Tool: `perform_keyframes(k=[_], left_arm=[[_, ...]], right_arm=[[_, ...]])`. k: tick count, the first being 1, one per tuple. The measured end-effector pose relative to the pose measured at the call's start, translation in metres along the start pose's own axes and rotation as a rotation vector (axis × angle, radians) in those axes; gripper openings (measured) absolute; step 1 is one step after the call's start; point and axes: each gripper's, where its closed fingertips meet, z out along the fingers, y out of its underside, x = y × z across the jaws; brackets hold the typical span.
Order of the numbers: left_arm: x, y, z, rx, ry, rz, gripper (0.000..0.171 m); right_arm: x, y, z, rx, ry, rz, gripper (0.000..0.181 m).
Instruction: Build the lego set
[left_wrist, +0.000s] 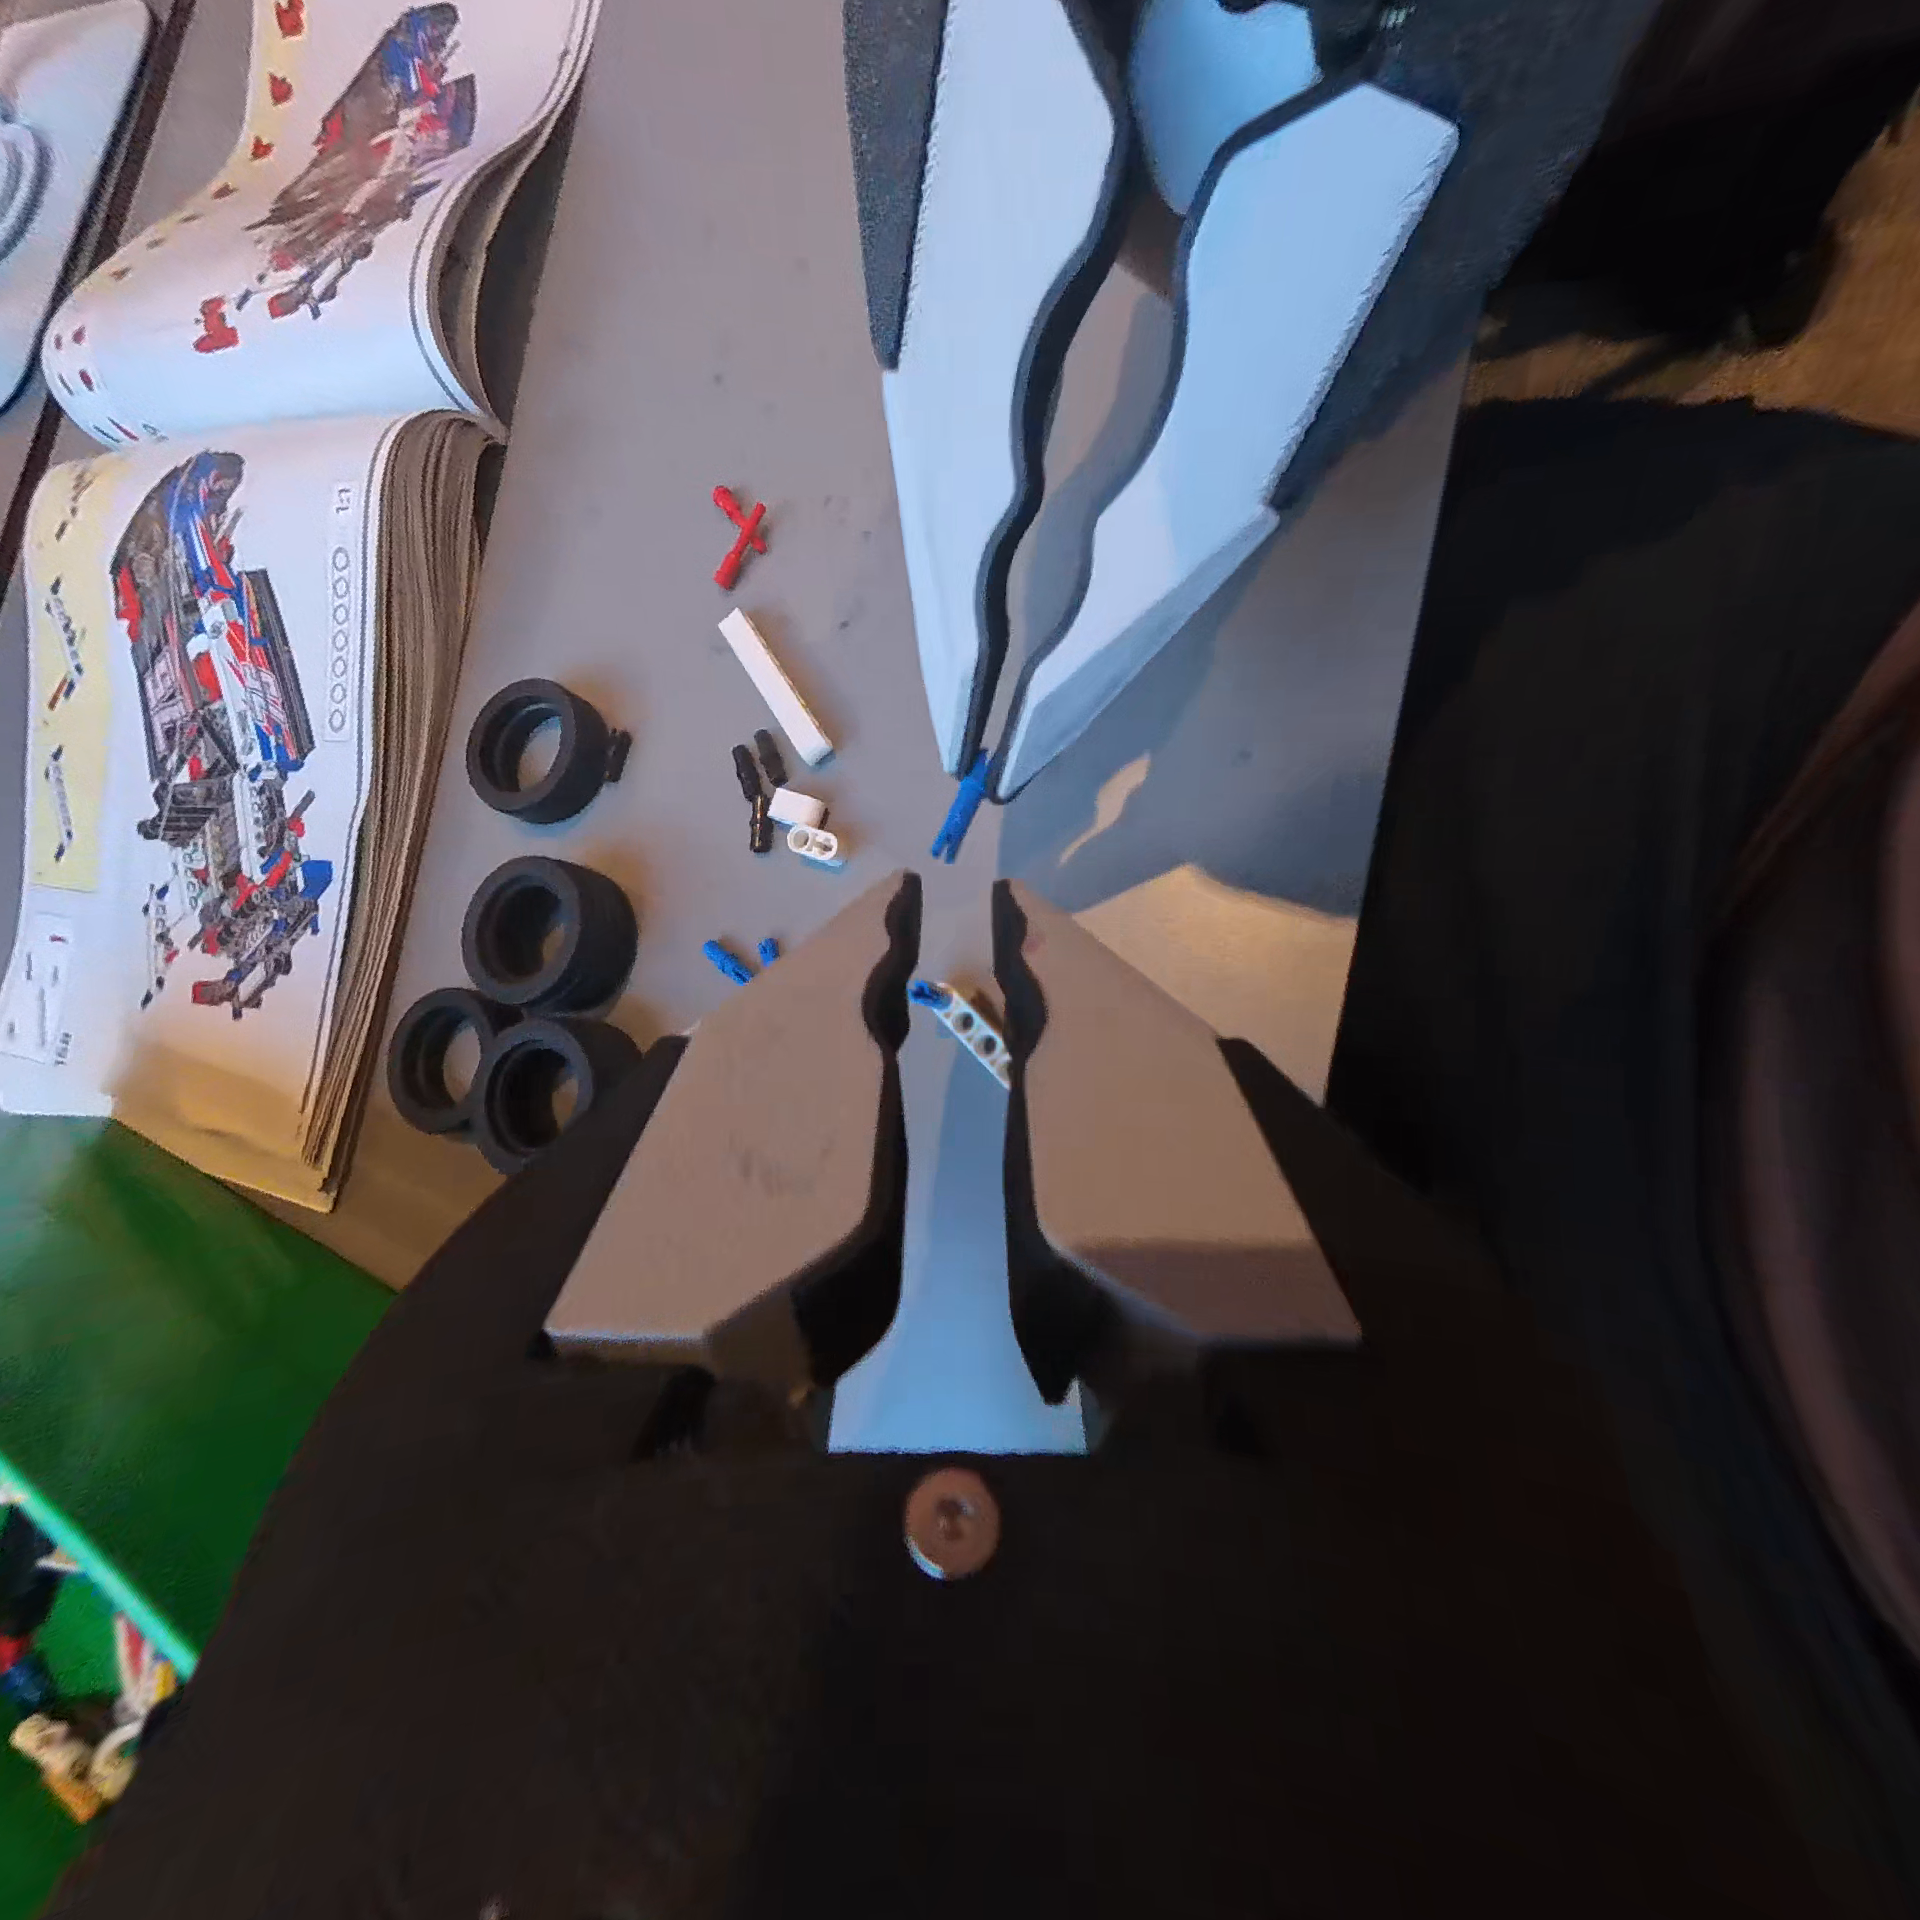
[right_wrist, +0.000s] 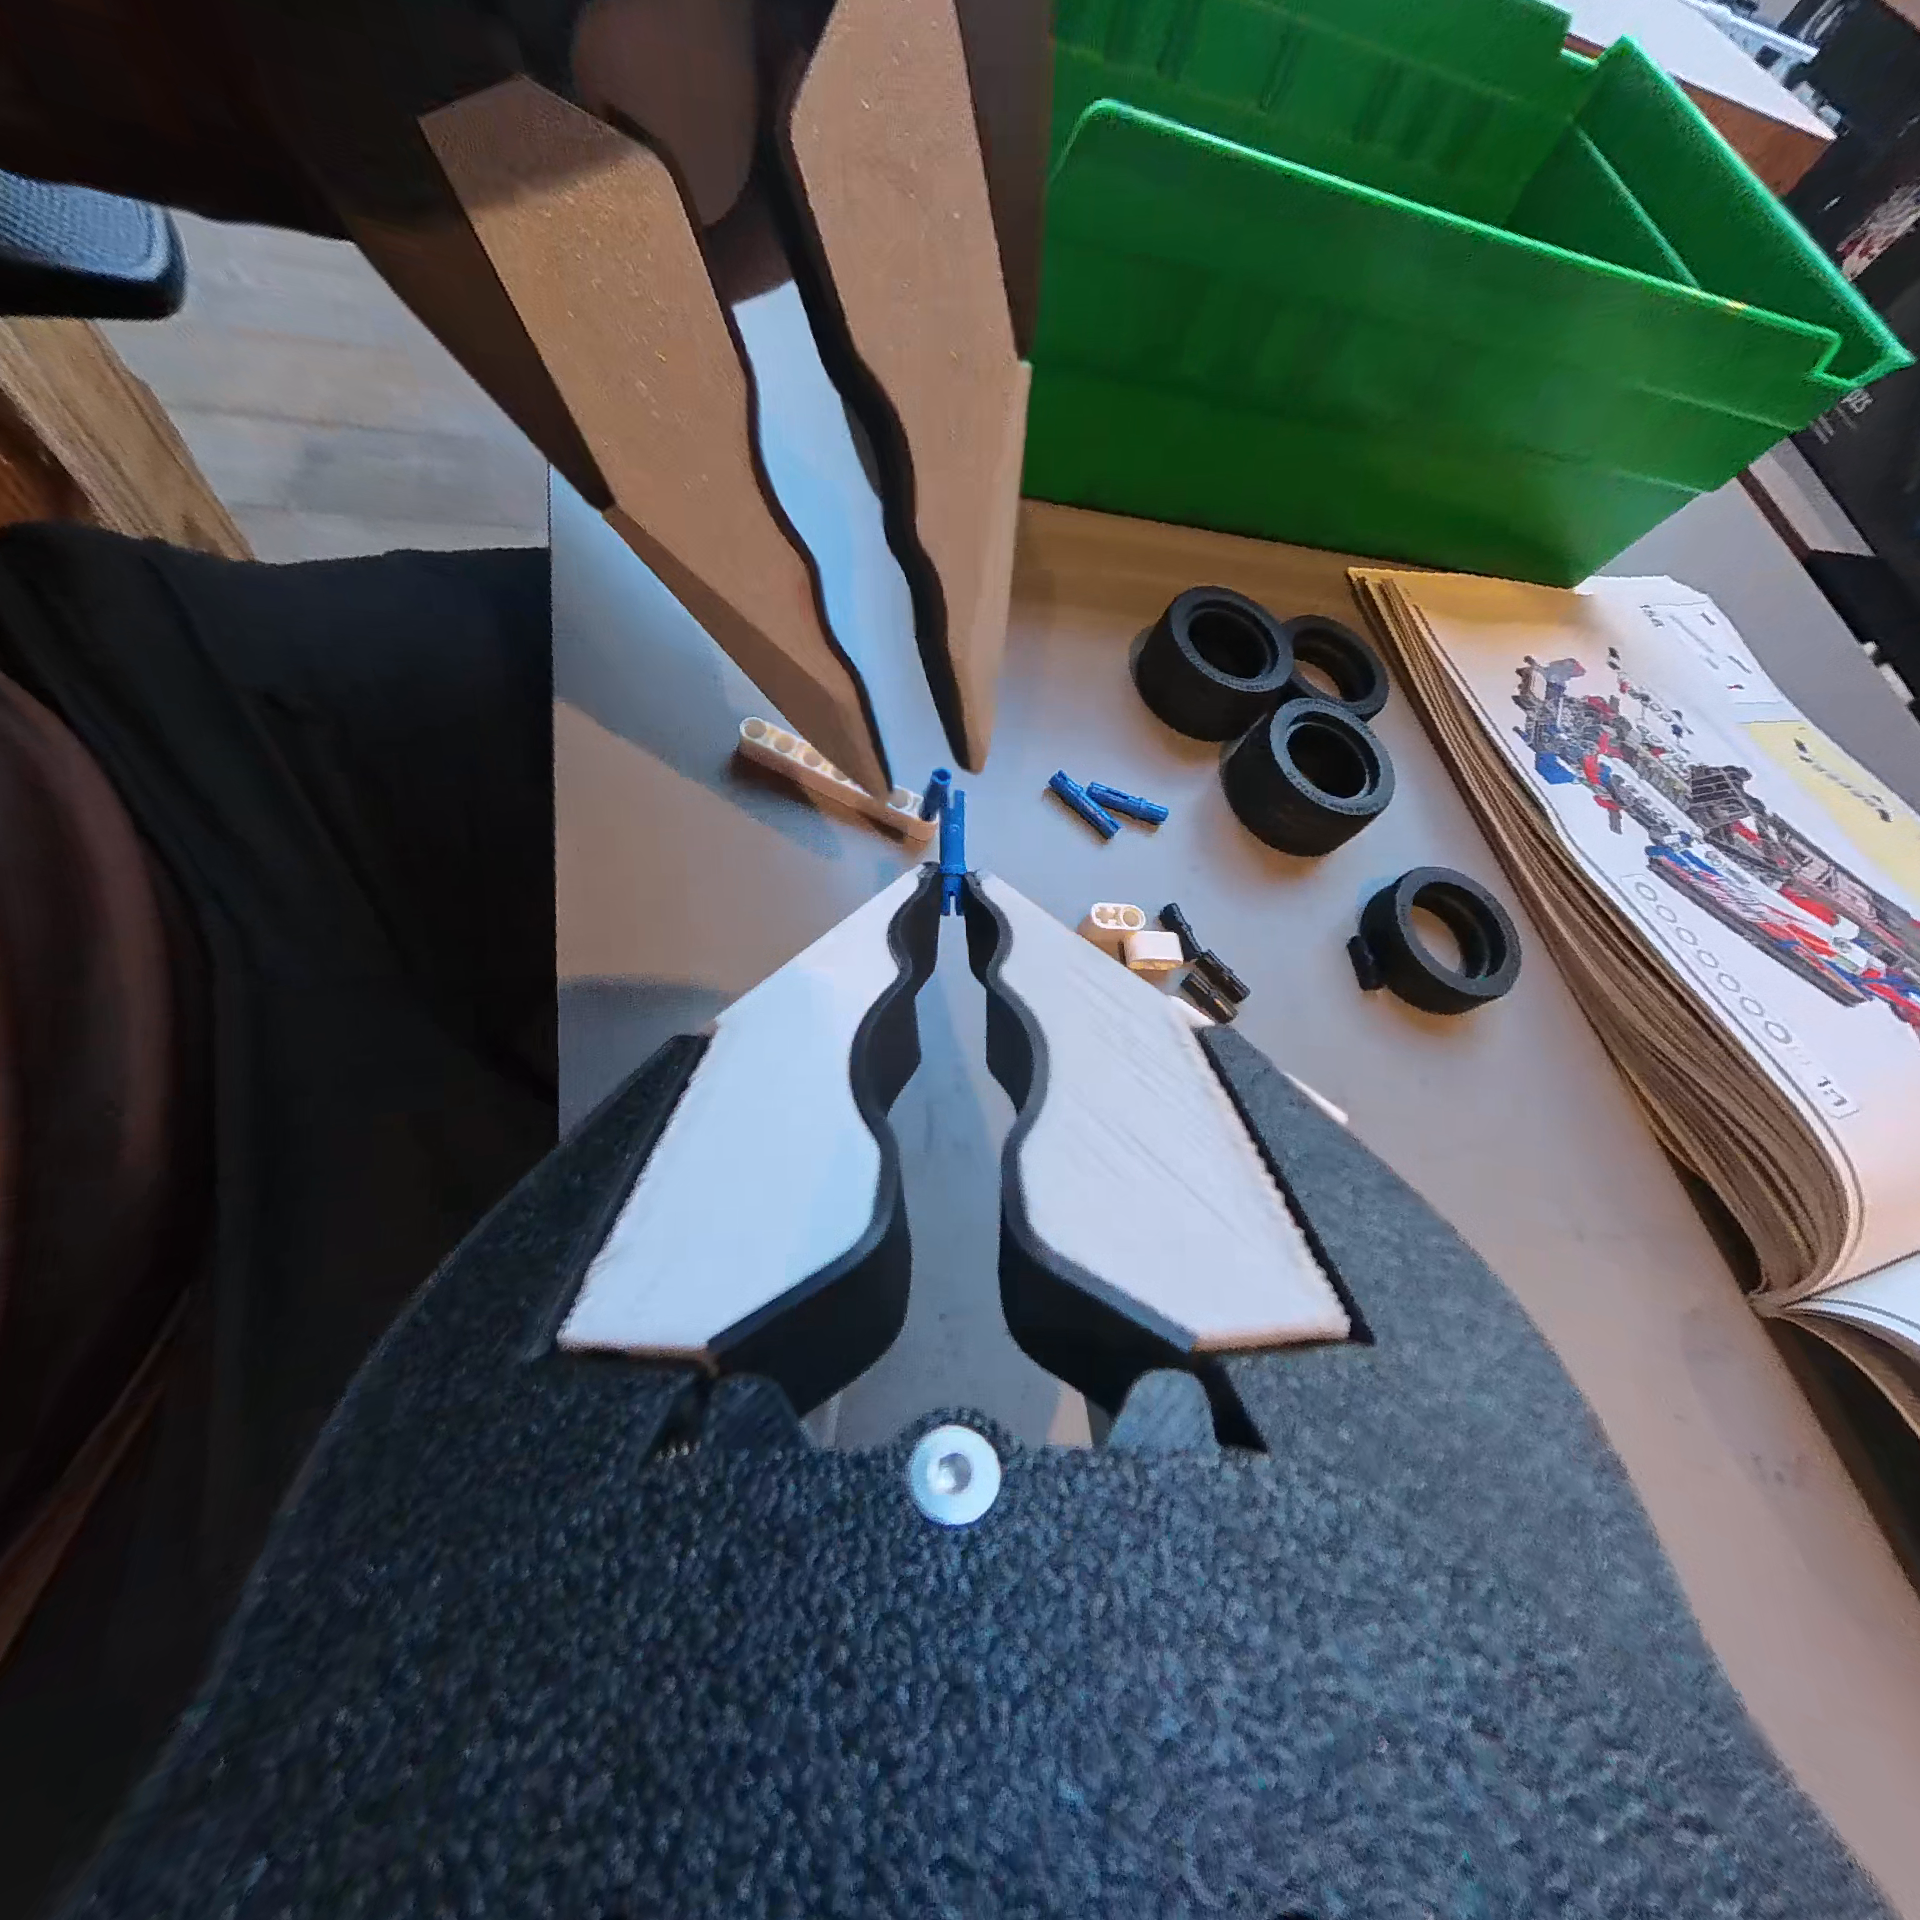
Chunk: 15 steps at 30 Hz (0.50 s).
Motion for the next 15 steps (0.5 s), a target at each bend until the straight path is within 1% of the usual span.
perform_keyframes(k=[3,6,9,15], left_arm=[[-0.002,0.000,0.006,-0.027,-0.016,0.014,0.010],[0.001,-0.001,0.010,-0.022,0.000,0.014,0.006],[0.001,-0.001,0.013,-0.028,-0.021,0.034,0.002],[0.005,0.000,0.015,-0.024,-0.019,0.048,0.003]], right_arm=[[-0.002,0.001,0.001,-0.015,0.003,-0.021,0.004],[-0.001,0.005,0.001,-0.031,0.011,-0.036,0.004],[-0.002,0.007,0.001,-0.043,0.009,-0.046,0.004],[-0.006,0.006,0.002,-0.047,-0.004,-0.067,0.004]])
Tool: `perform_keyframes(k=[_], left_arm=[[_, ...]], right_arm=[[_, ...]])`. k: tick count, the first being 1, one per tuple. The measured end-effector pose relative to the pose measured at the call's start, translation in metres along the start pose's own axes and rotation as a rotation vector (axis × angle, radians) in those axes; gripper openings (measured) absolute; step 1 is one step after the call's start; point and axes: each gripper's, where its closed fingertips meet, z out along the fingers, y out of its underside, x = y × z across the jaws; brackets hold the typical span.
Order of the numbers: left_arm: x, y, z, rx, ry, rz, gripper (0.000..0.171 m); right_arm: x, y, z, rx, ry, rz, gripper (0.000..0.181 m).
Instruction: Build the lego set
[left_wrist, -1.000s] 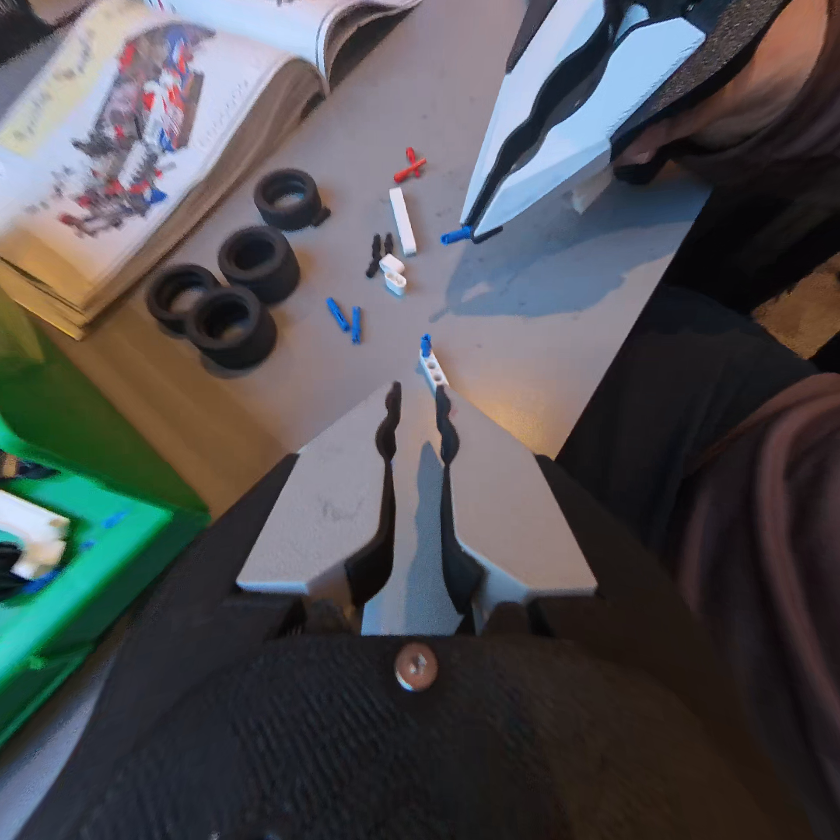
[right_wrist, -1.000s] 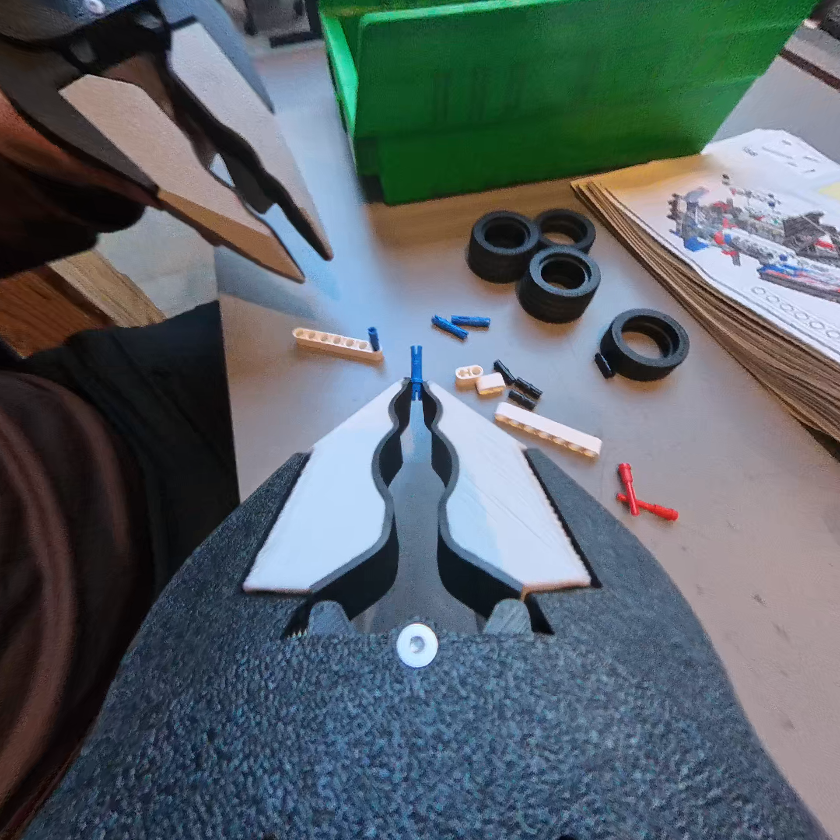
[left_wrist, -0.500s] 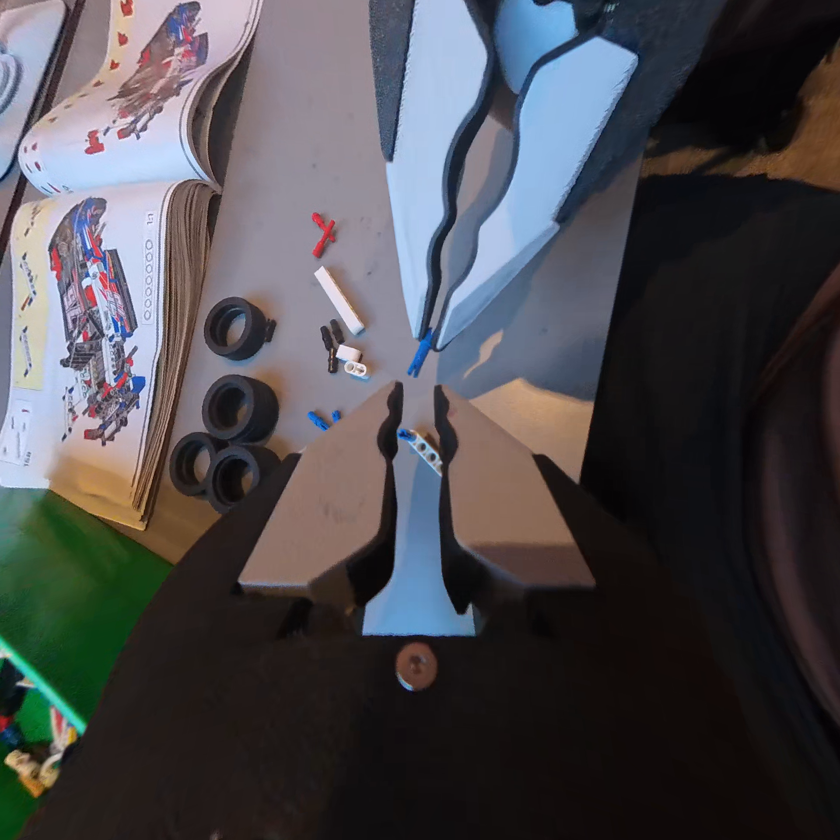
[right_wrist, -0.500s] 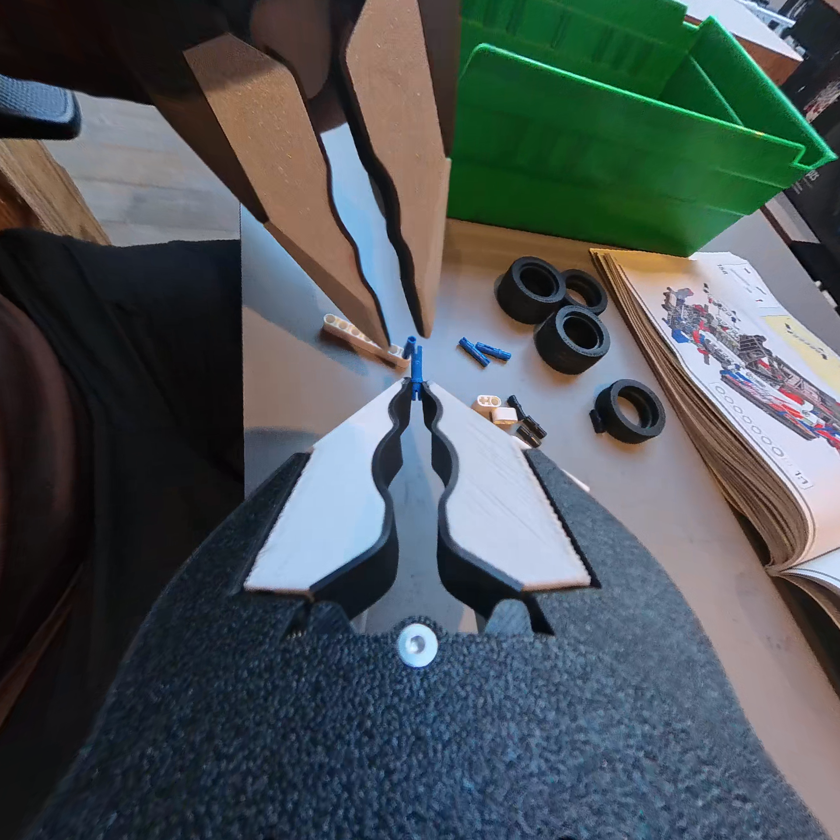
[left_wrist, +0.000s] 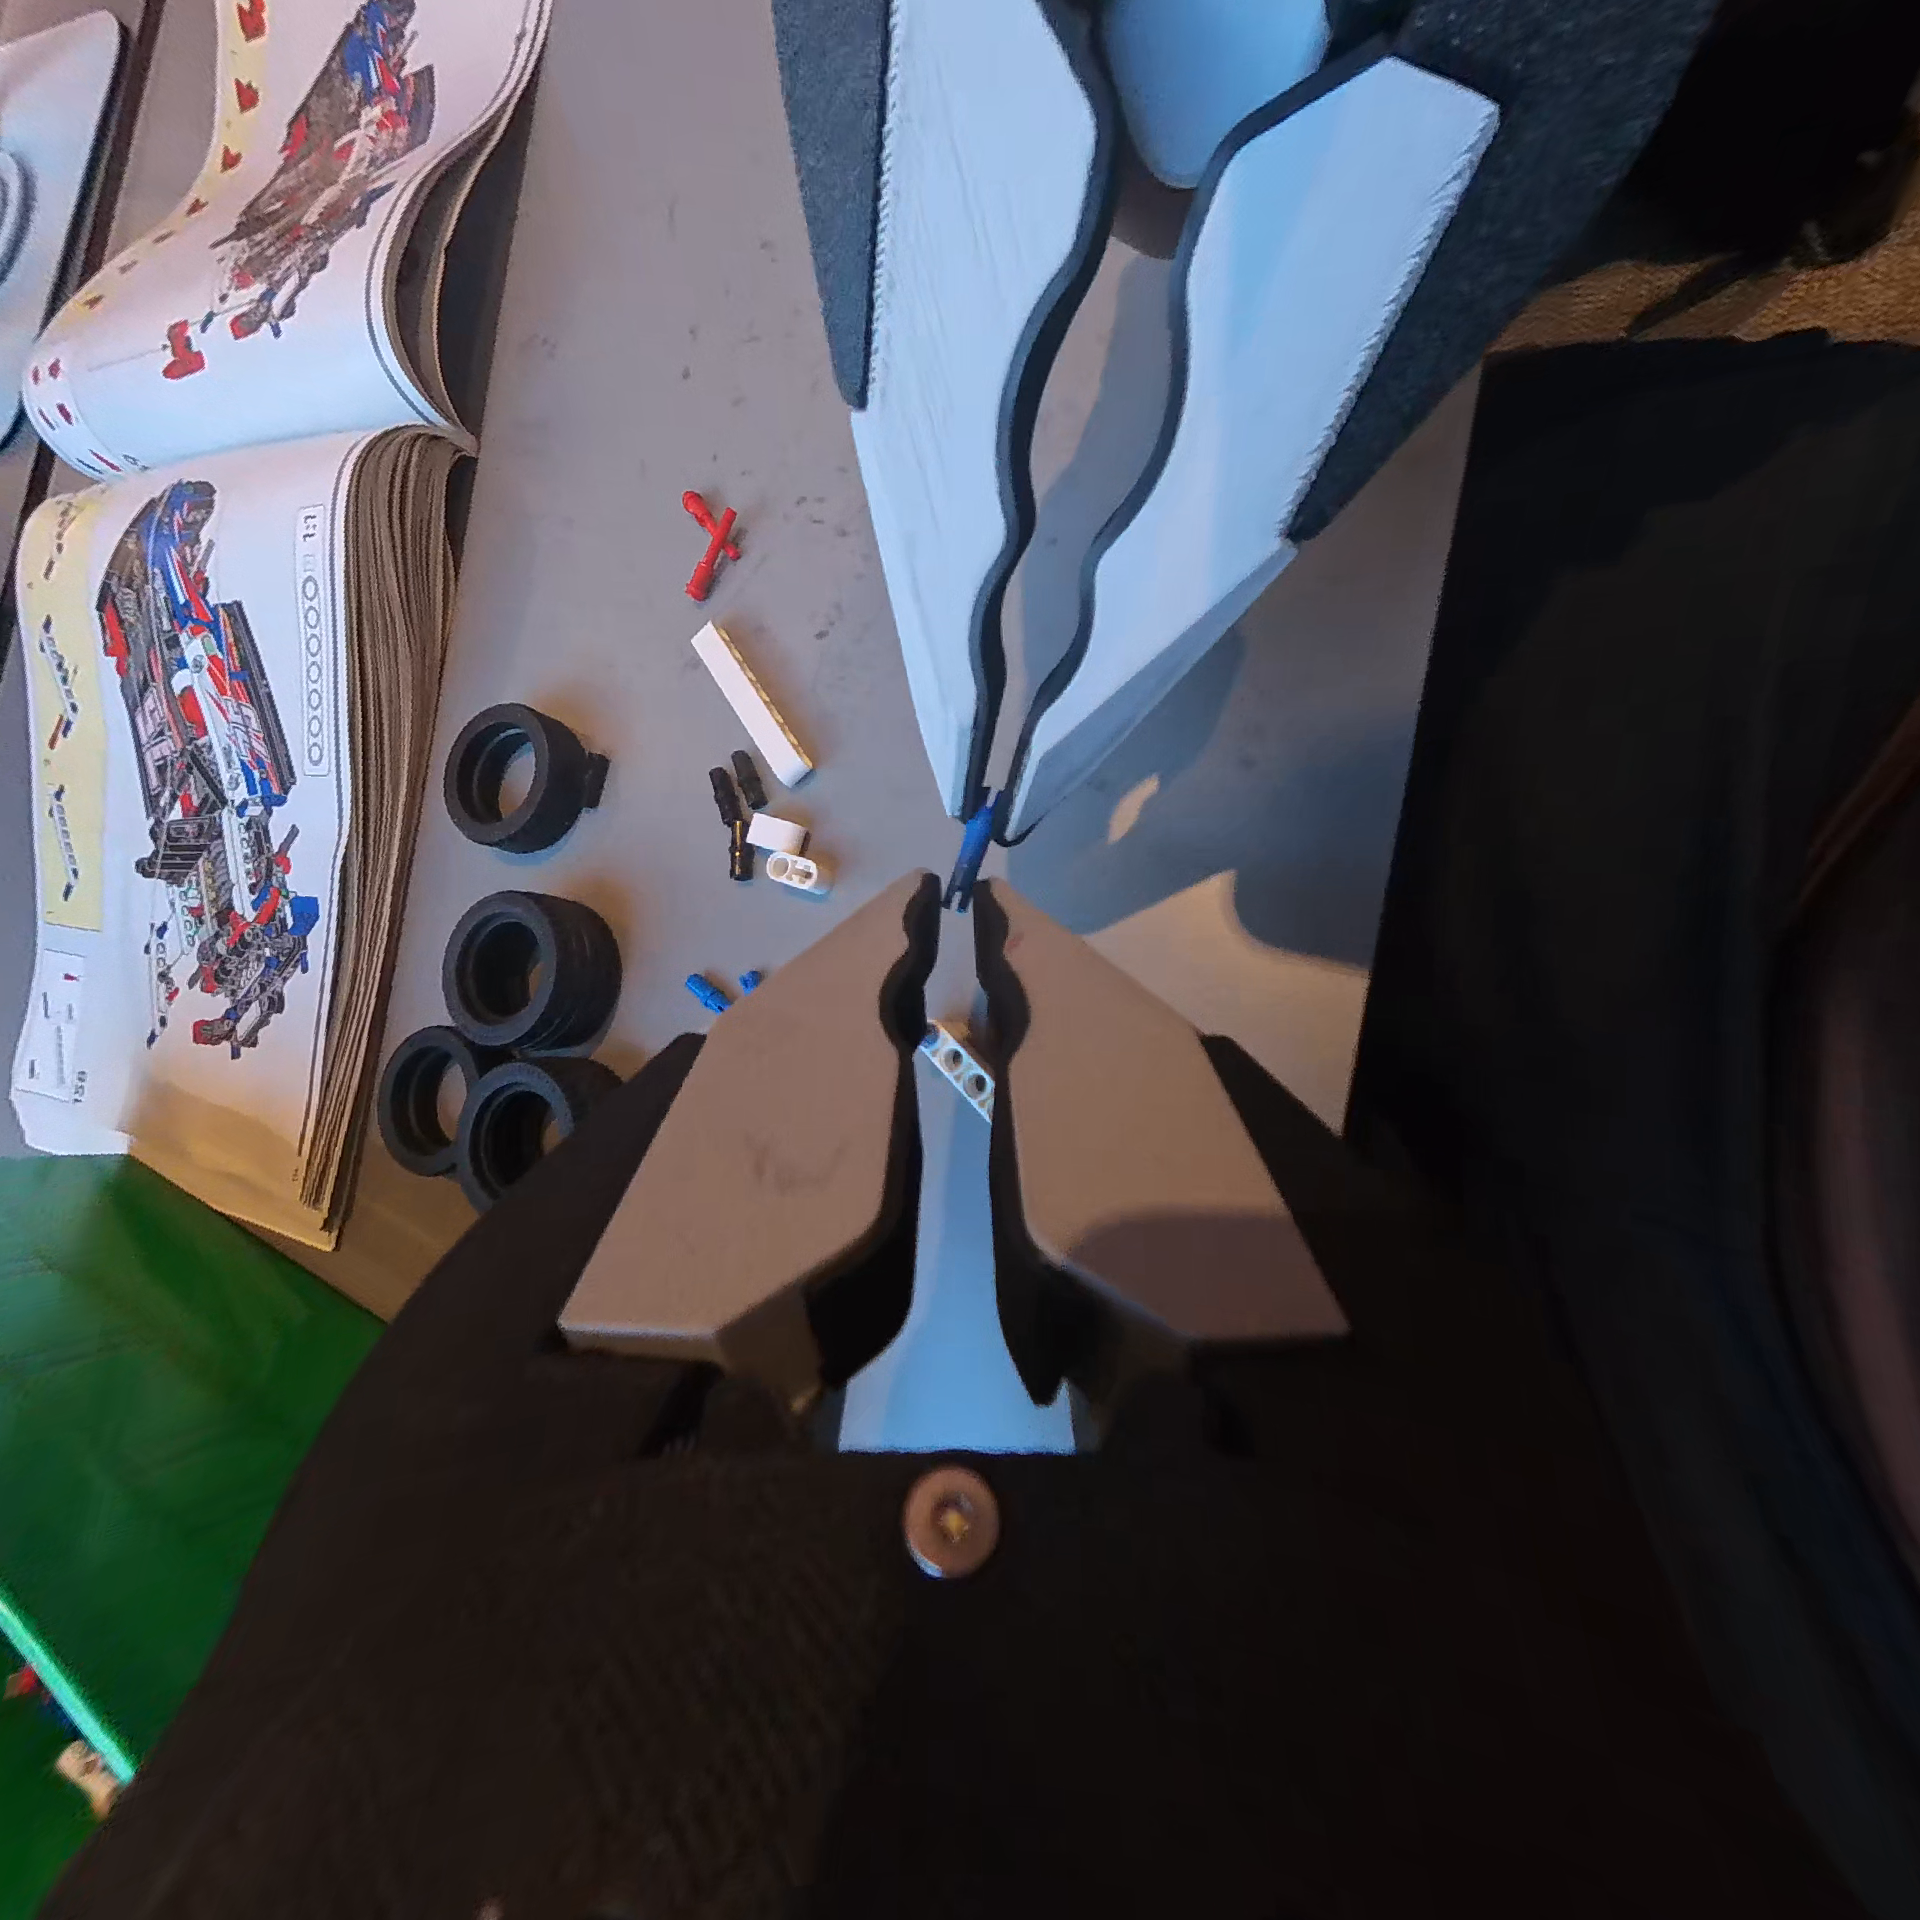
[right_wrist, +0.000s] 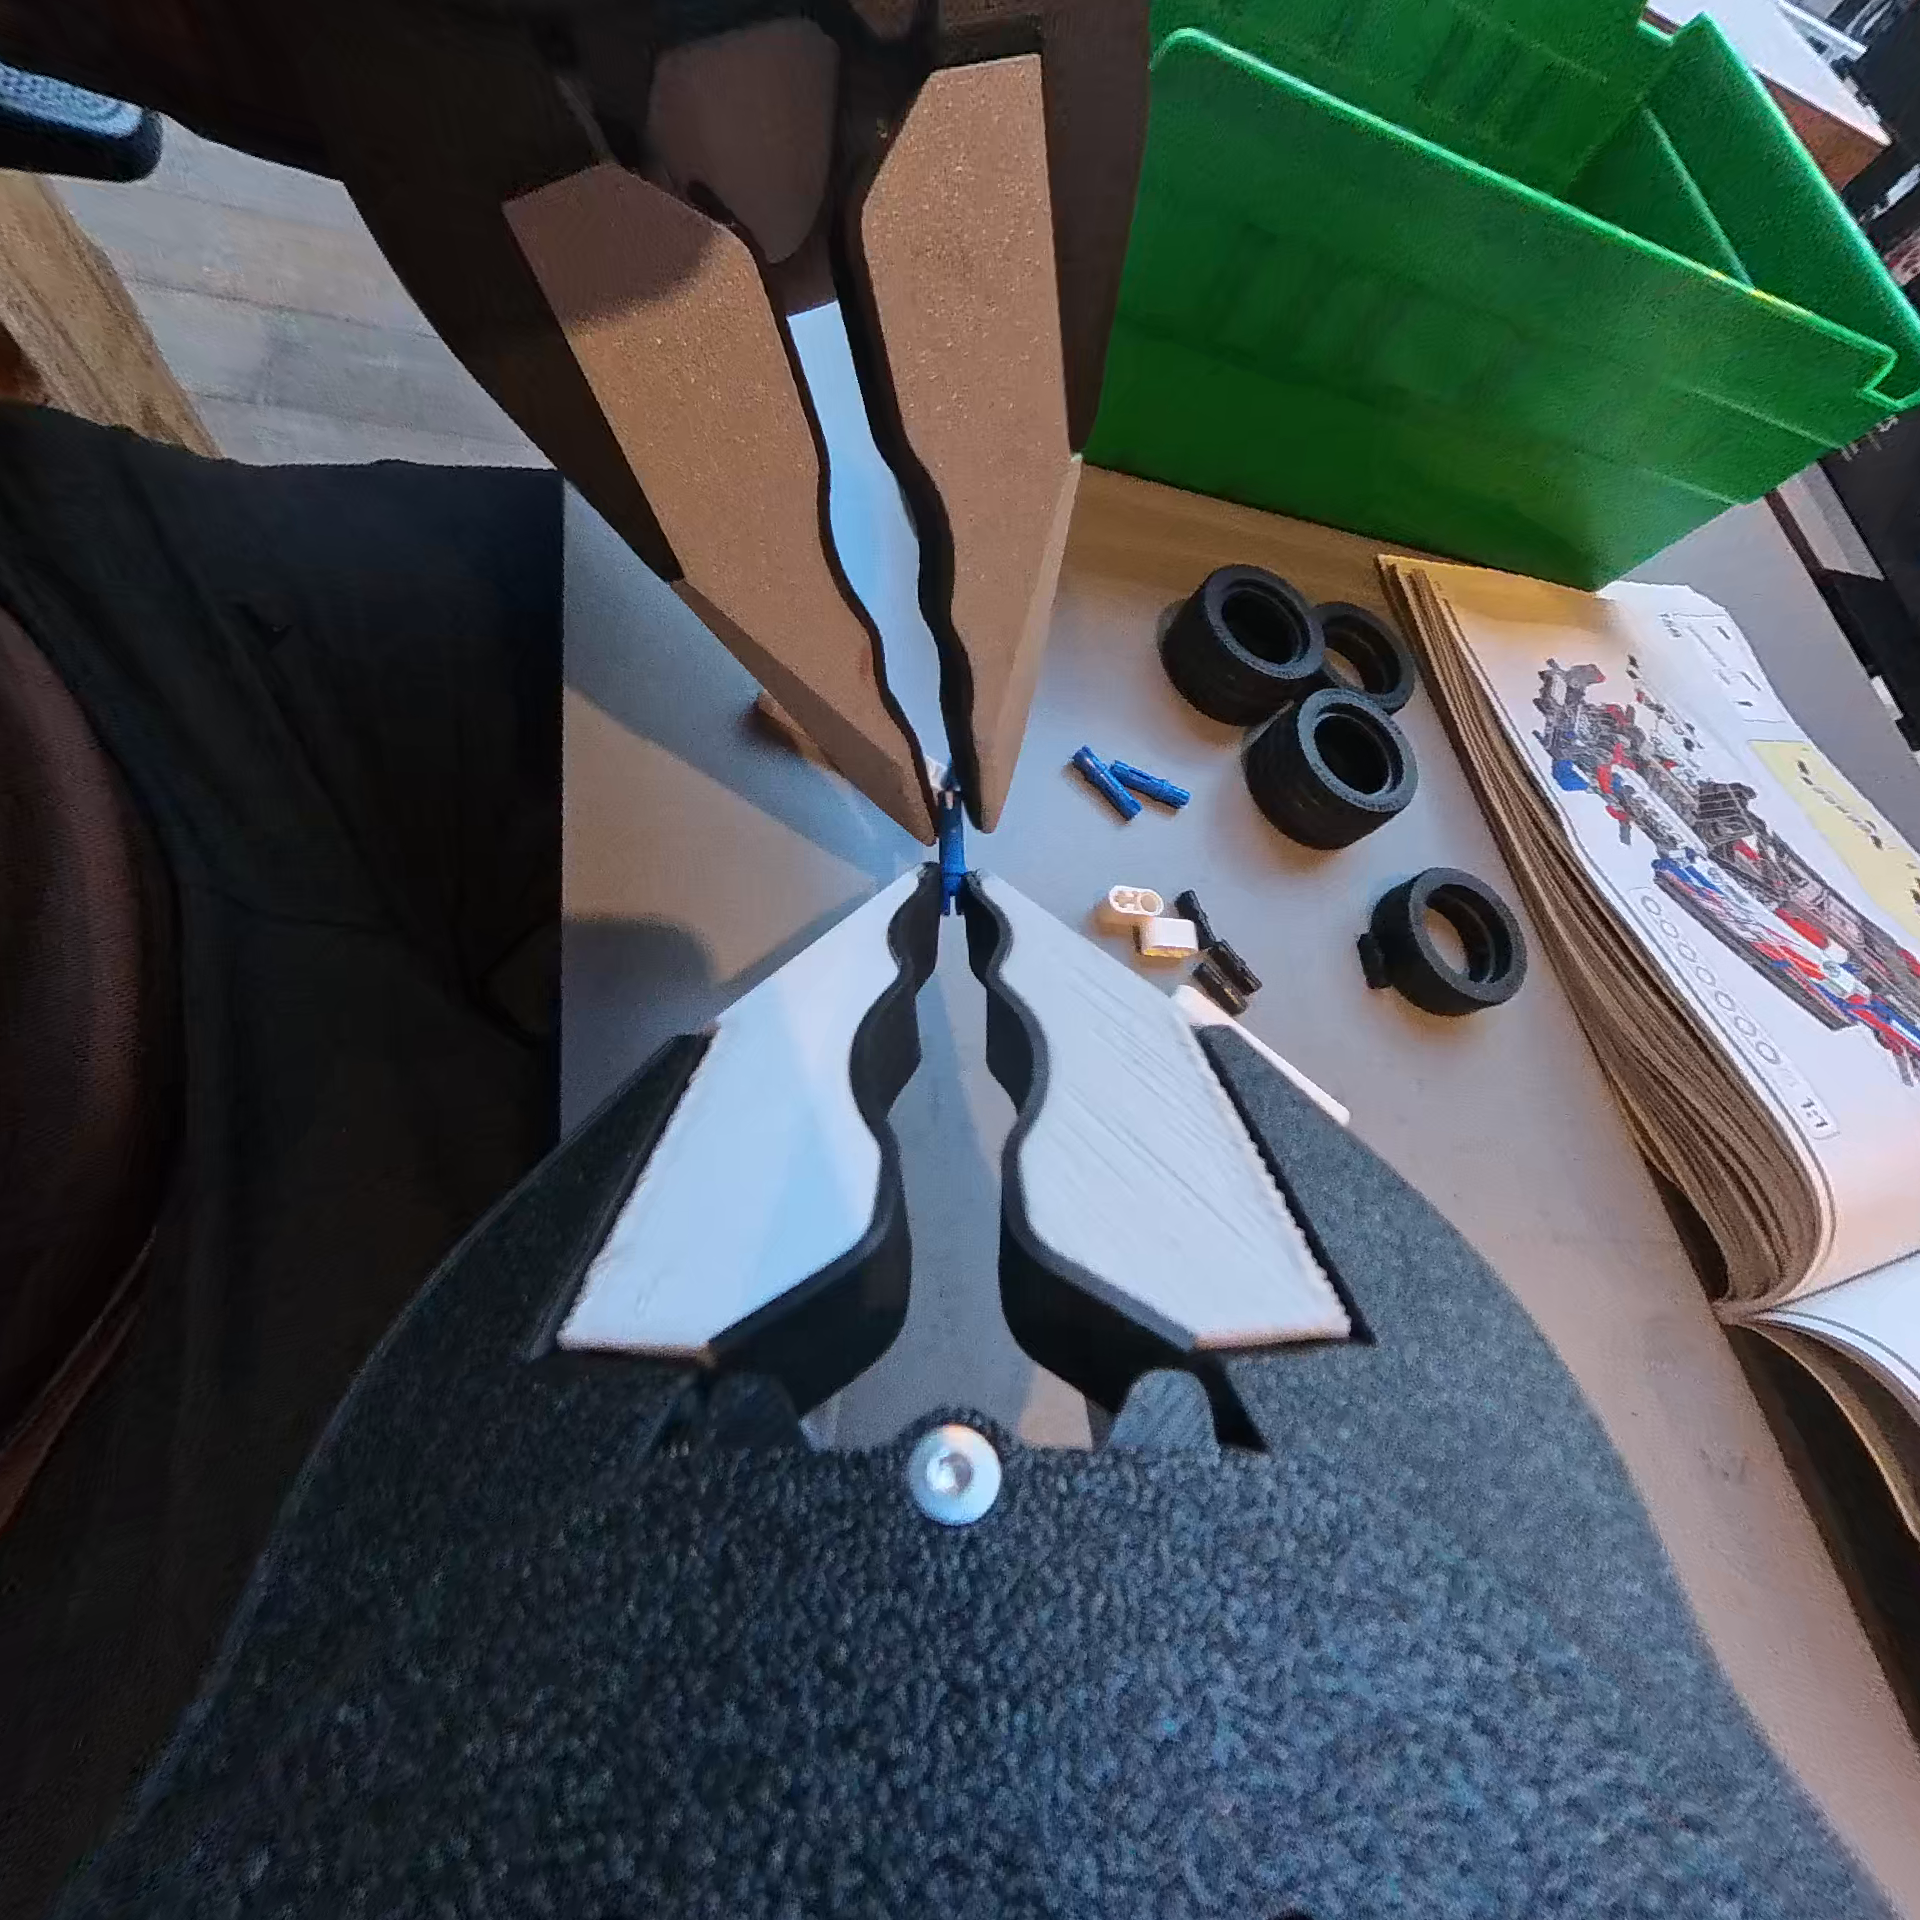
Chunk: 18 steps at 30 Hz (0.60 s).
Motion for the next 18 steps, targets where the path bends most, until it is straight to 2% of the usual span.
perform_keyframes(k=[9,18], left_arm=[[0.001,-0.002,-0.004,0.041,-0.075,0.006,0.001],[0.000,-0.007,-0.010,0.090,-0.147,0.031,0.001]], right_arm=[[0.002,-0.003,-0.001,0.039,0.002,0.012,0.006],[0.002,-0.011,-0.007,0.063,0.035,-0.065,0.005]])
